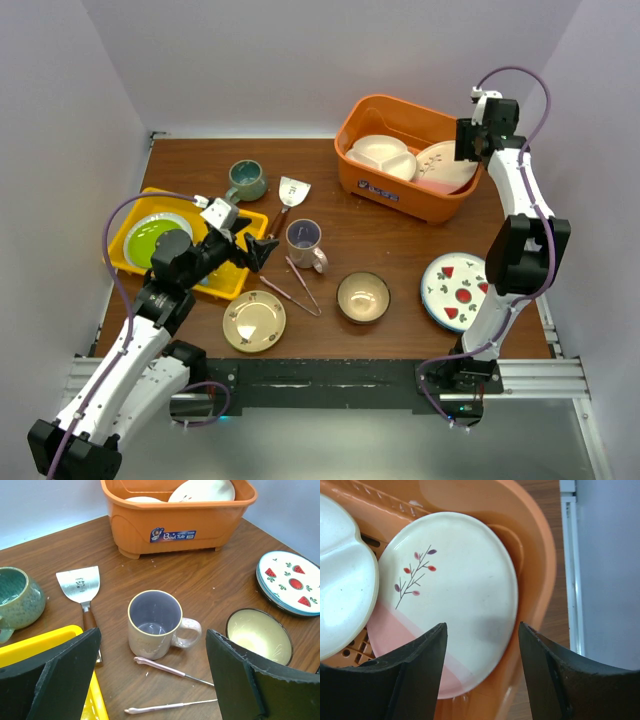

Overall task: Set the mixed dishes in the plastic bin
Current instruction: Place the plate in the plastic bin, then pick up the plate at the center of the board.

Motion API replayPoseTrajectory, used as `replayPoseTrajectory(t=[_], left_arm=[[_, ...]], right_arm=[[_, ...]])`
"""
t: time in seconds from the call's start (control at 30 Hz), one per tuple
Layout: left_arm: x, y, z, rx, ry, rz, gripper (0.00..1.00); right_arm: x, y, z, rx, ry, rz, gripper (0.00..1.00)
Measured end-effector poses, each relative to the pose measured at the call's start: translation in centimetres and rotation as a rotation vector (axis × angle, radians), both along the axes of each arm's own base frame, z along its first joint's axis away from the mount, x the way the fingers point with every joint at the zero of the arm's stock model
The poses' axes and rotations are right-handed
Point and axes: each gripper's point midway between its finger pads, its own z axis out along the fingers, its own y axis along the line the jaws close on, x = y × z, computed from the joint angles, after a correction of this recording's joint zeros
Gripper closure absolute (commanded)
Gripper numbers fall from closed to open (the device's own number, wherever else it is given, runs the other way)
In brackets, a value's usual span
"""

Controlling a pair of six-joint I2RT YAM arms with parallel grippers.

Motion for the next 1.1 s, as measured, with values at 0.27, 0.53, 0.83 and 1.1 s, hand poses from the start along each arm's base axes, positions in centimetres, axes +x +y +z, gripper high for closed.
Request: replayPoseTrajectory(t=[0.27, 0.53, 0.83, 1.1], left_arm=[[-0.3, -0.1, 0.3, -0.015, 0.001, -0.009, 0.08], [-0.7, -2.0, 1.6, -0.113, 0.098, -0.083, 0.09], [-2.8, -6.3, 4.6, -0.164, 0.162, -0.197, 0.11], [-5.5, -12.5, 2.5, -0.029, 0.284, -0.232, 0.11]], right_arm=[[-2.6, 0.9, 4.8, 0.016, -0.093, 0.041, 0.31], [-9.4, 7.3, 9.4, 0.129, -0.180, 0.363, 0.24], [-18.2, 13.4, 10.5, 0.202, -0.223, 0.728, 0.24], [-23.4, 16.3, 5.1, 0.326, -0.099, 0.921, 0.19]])
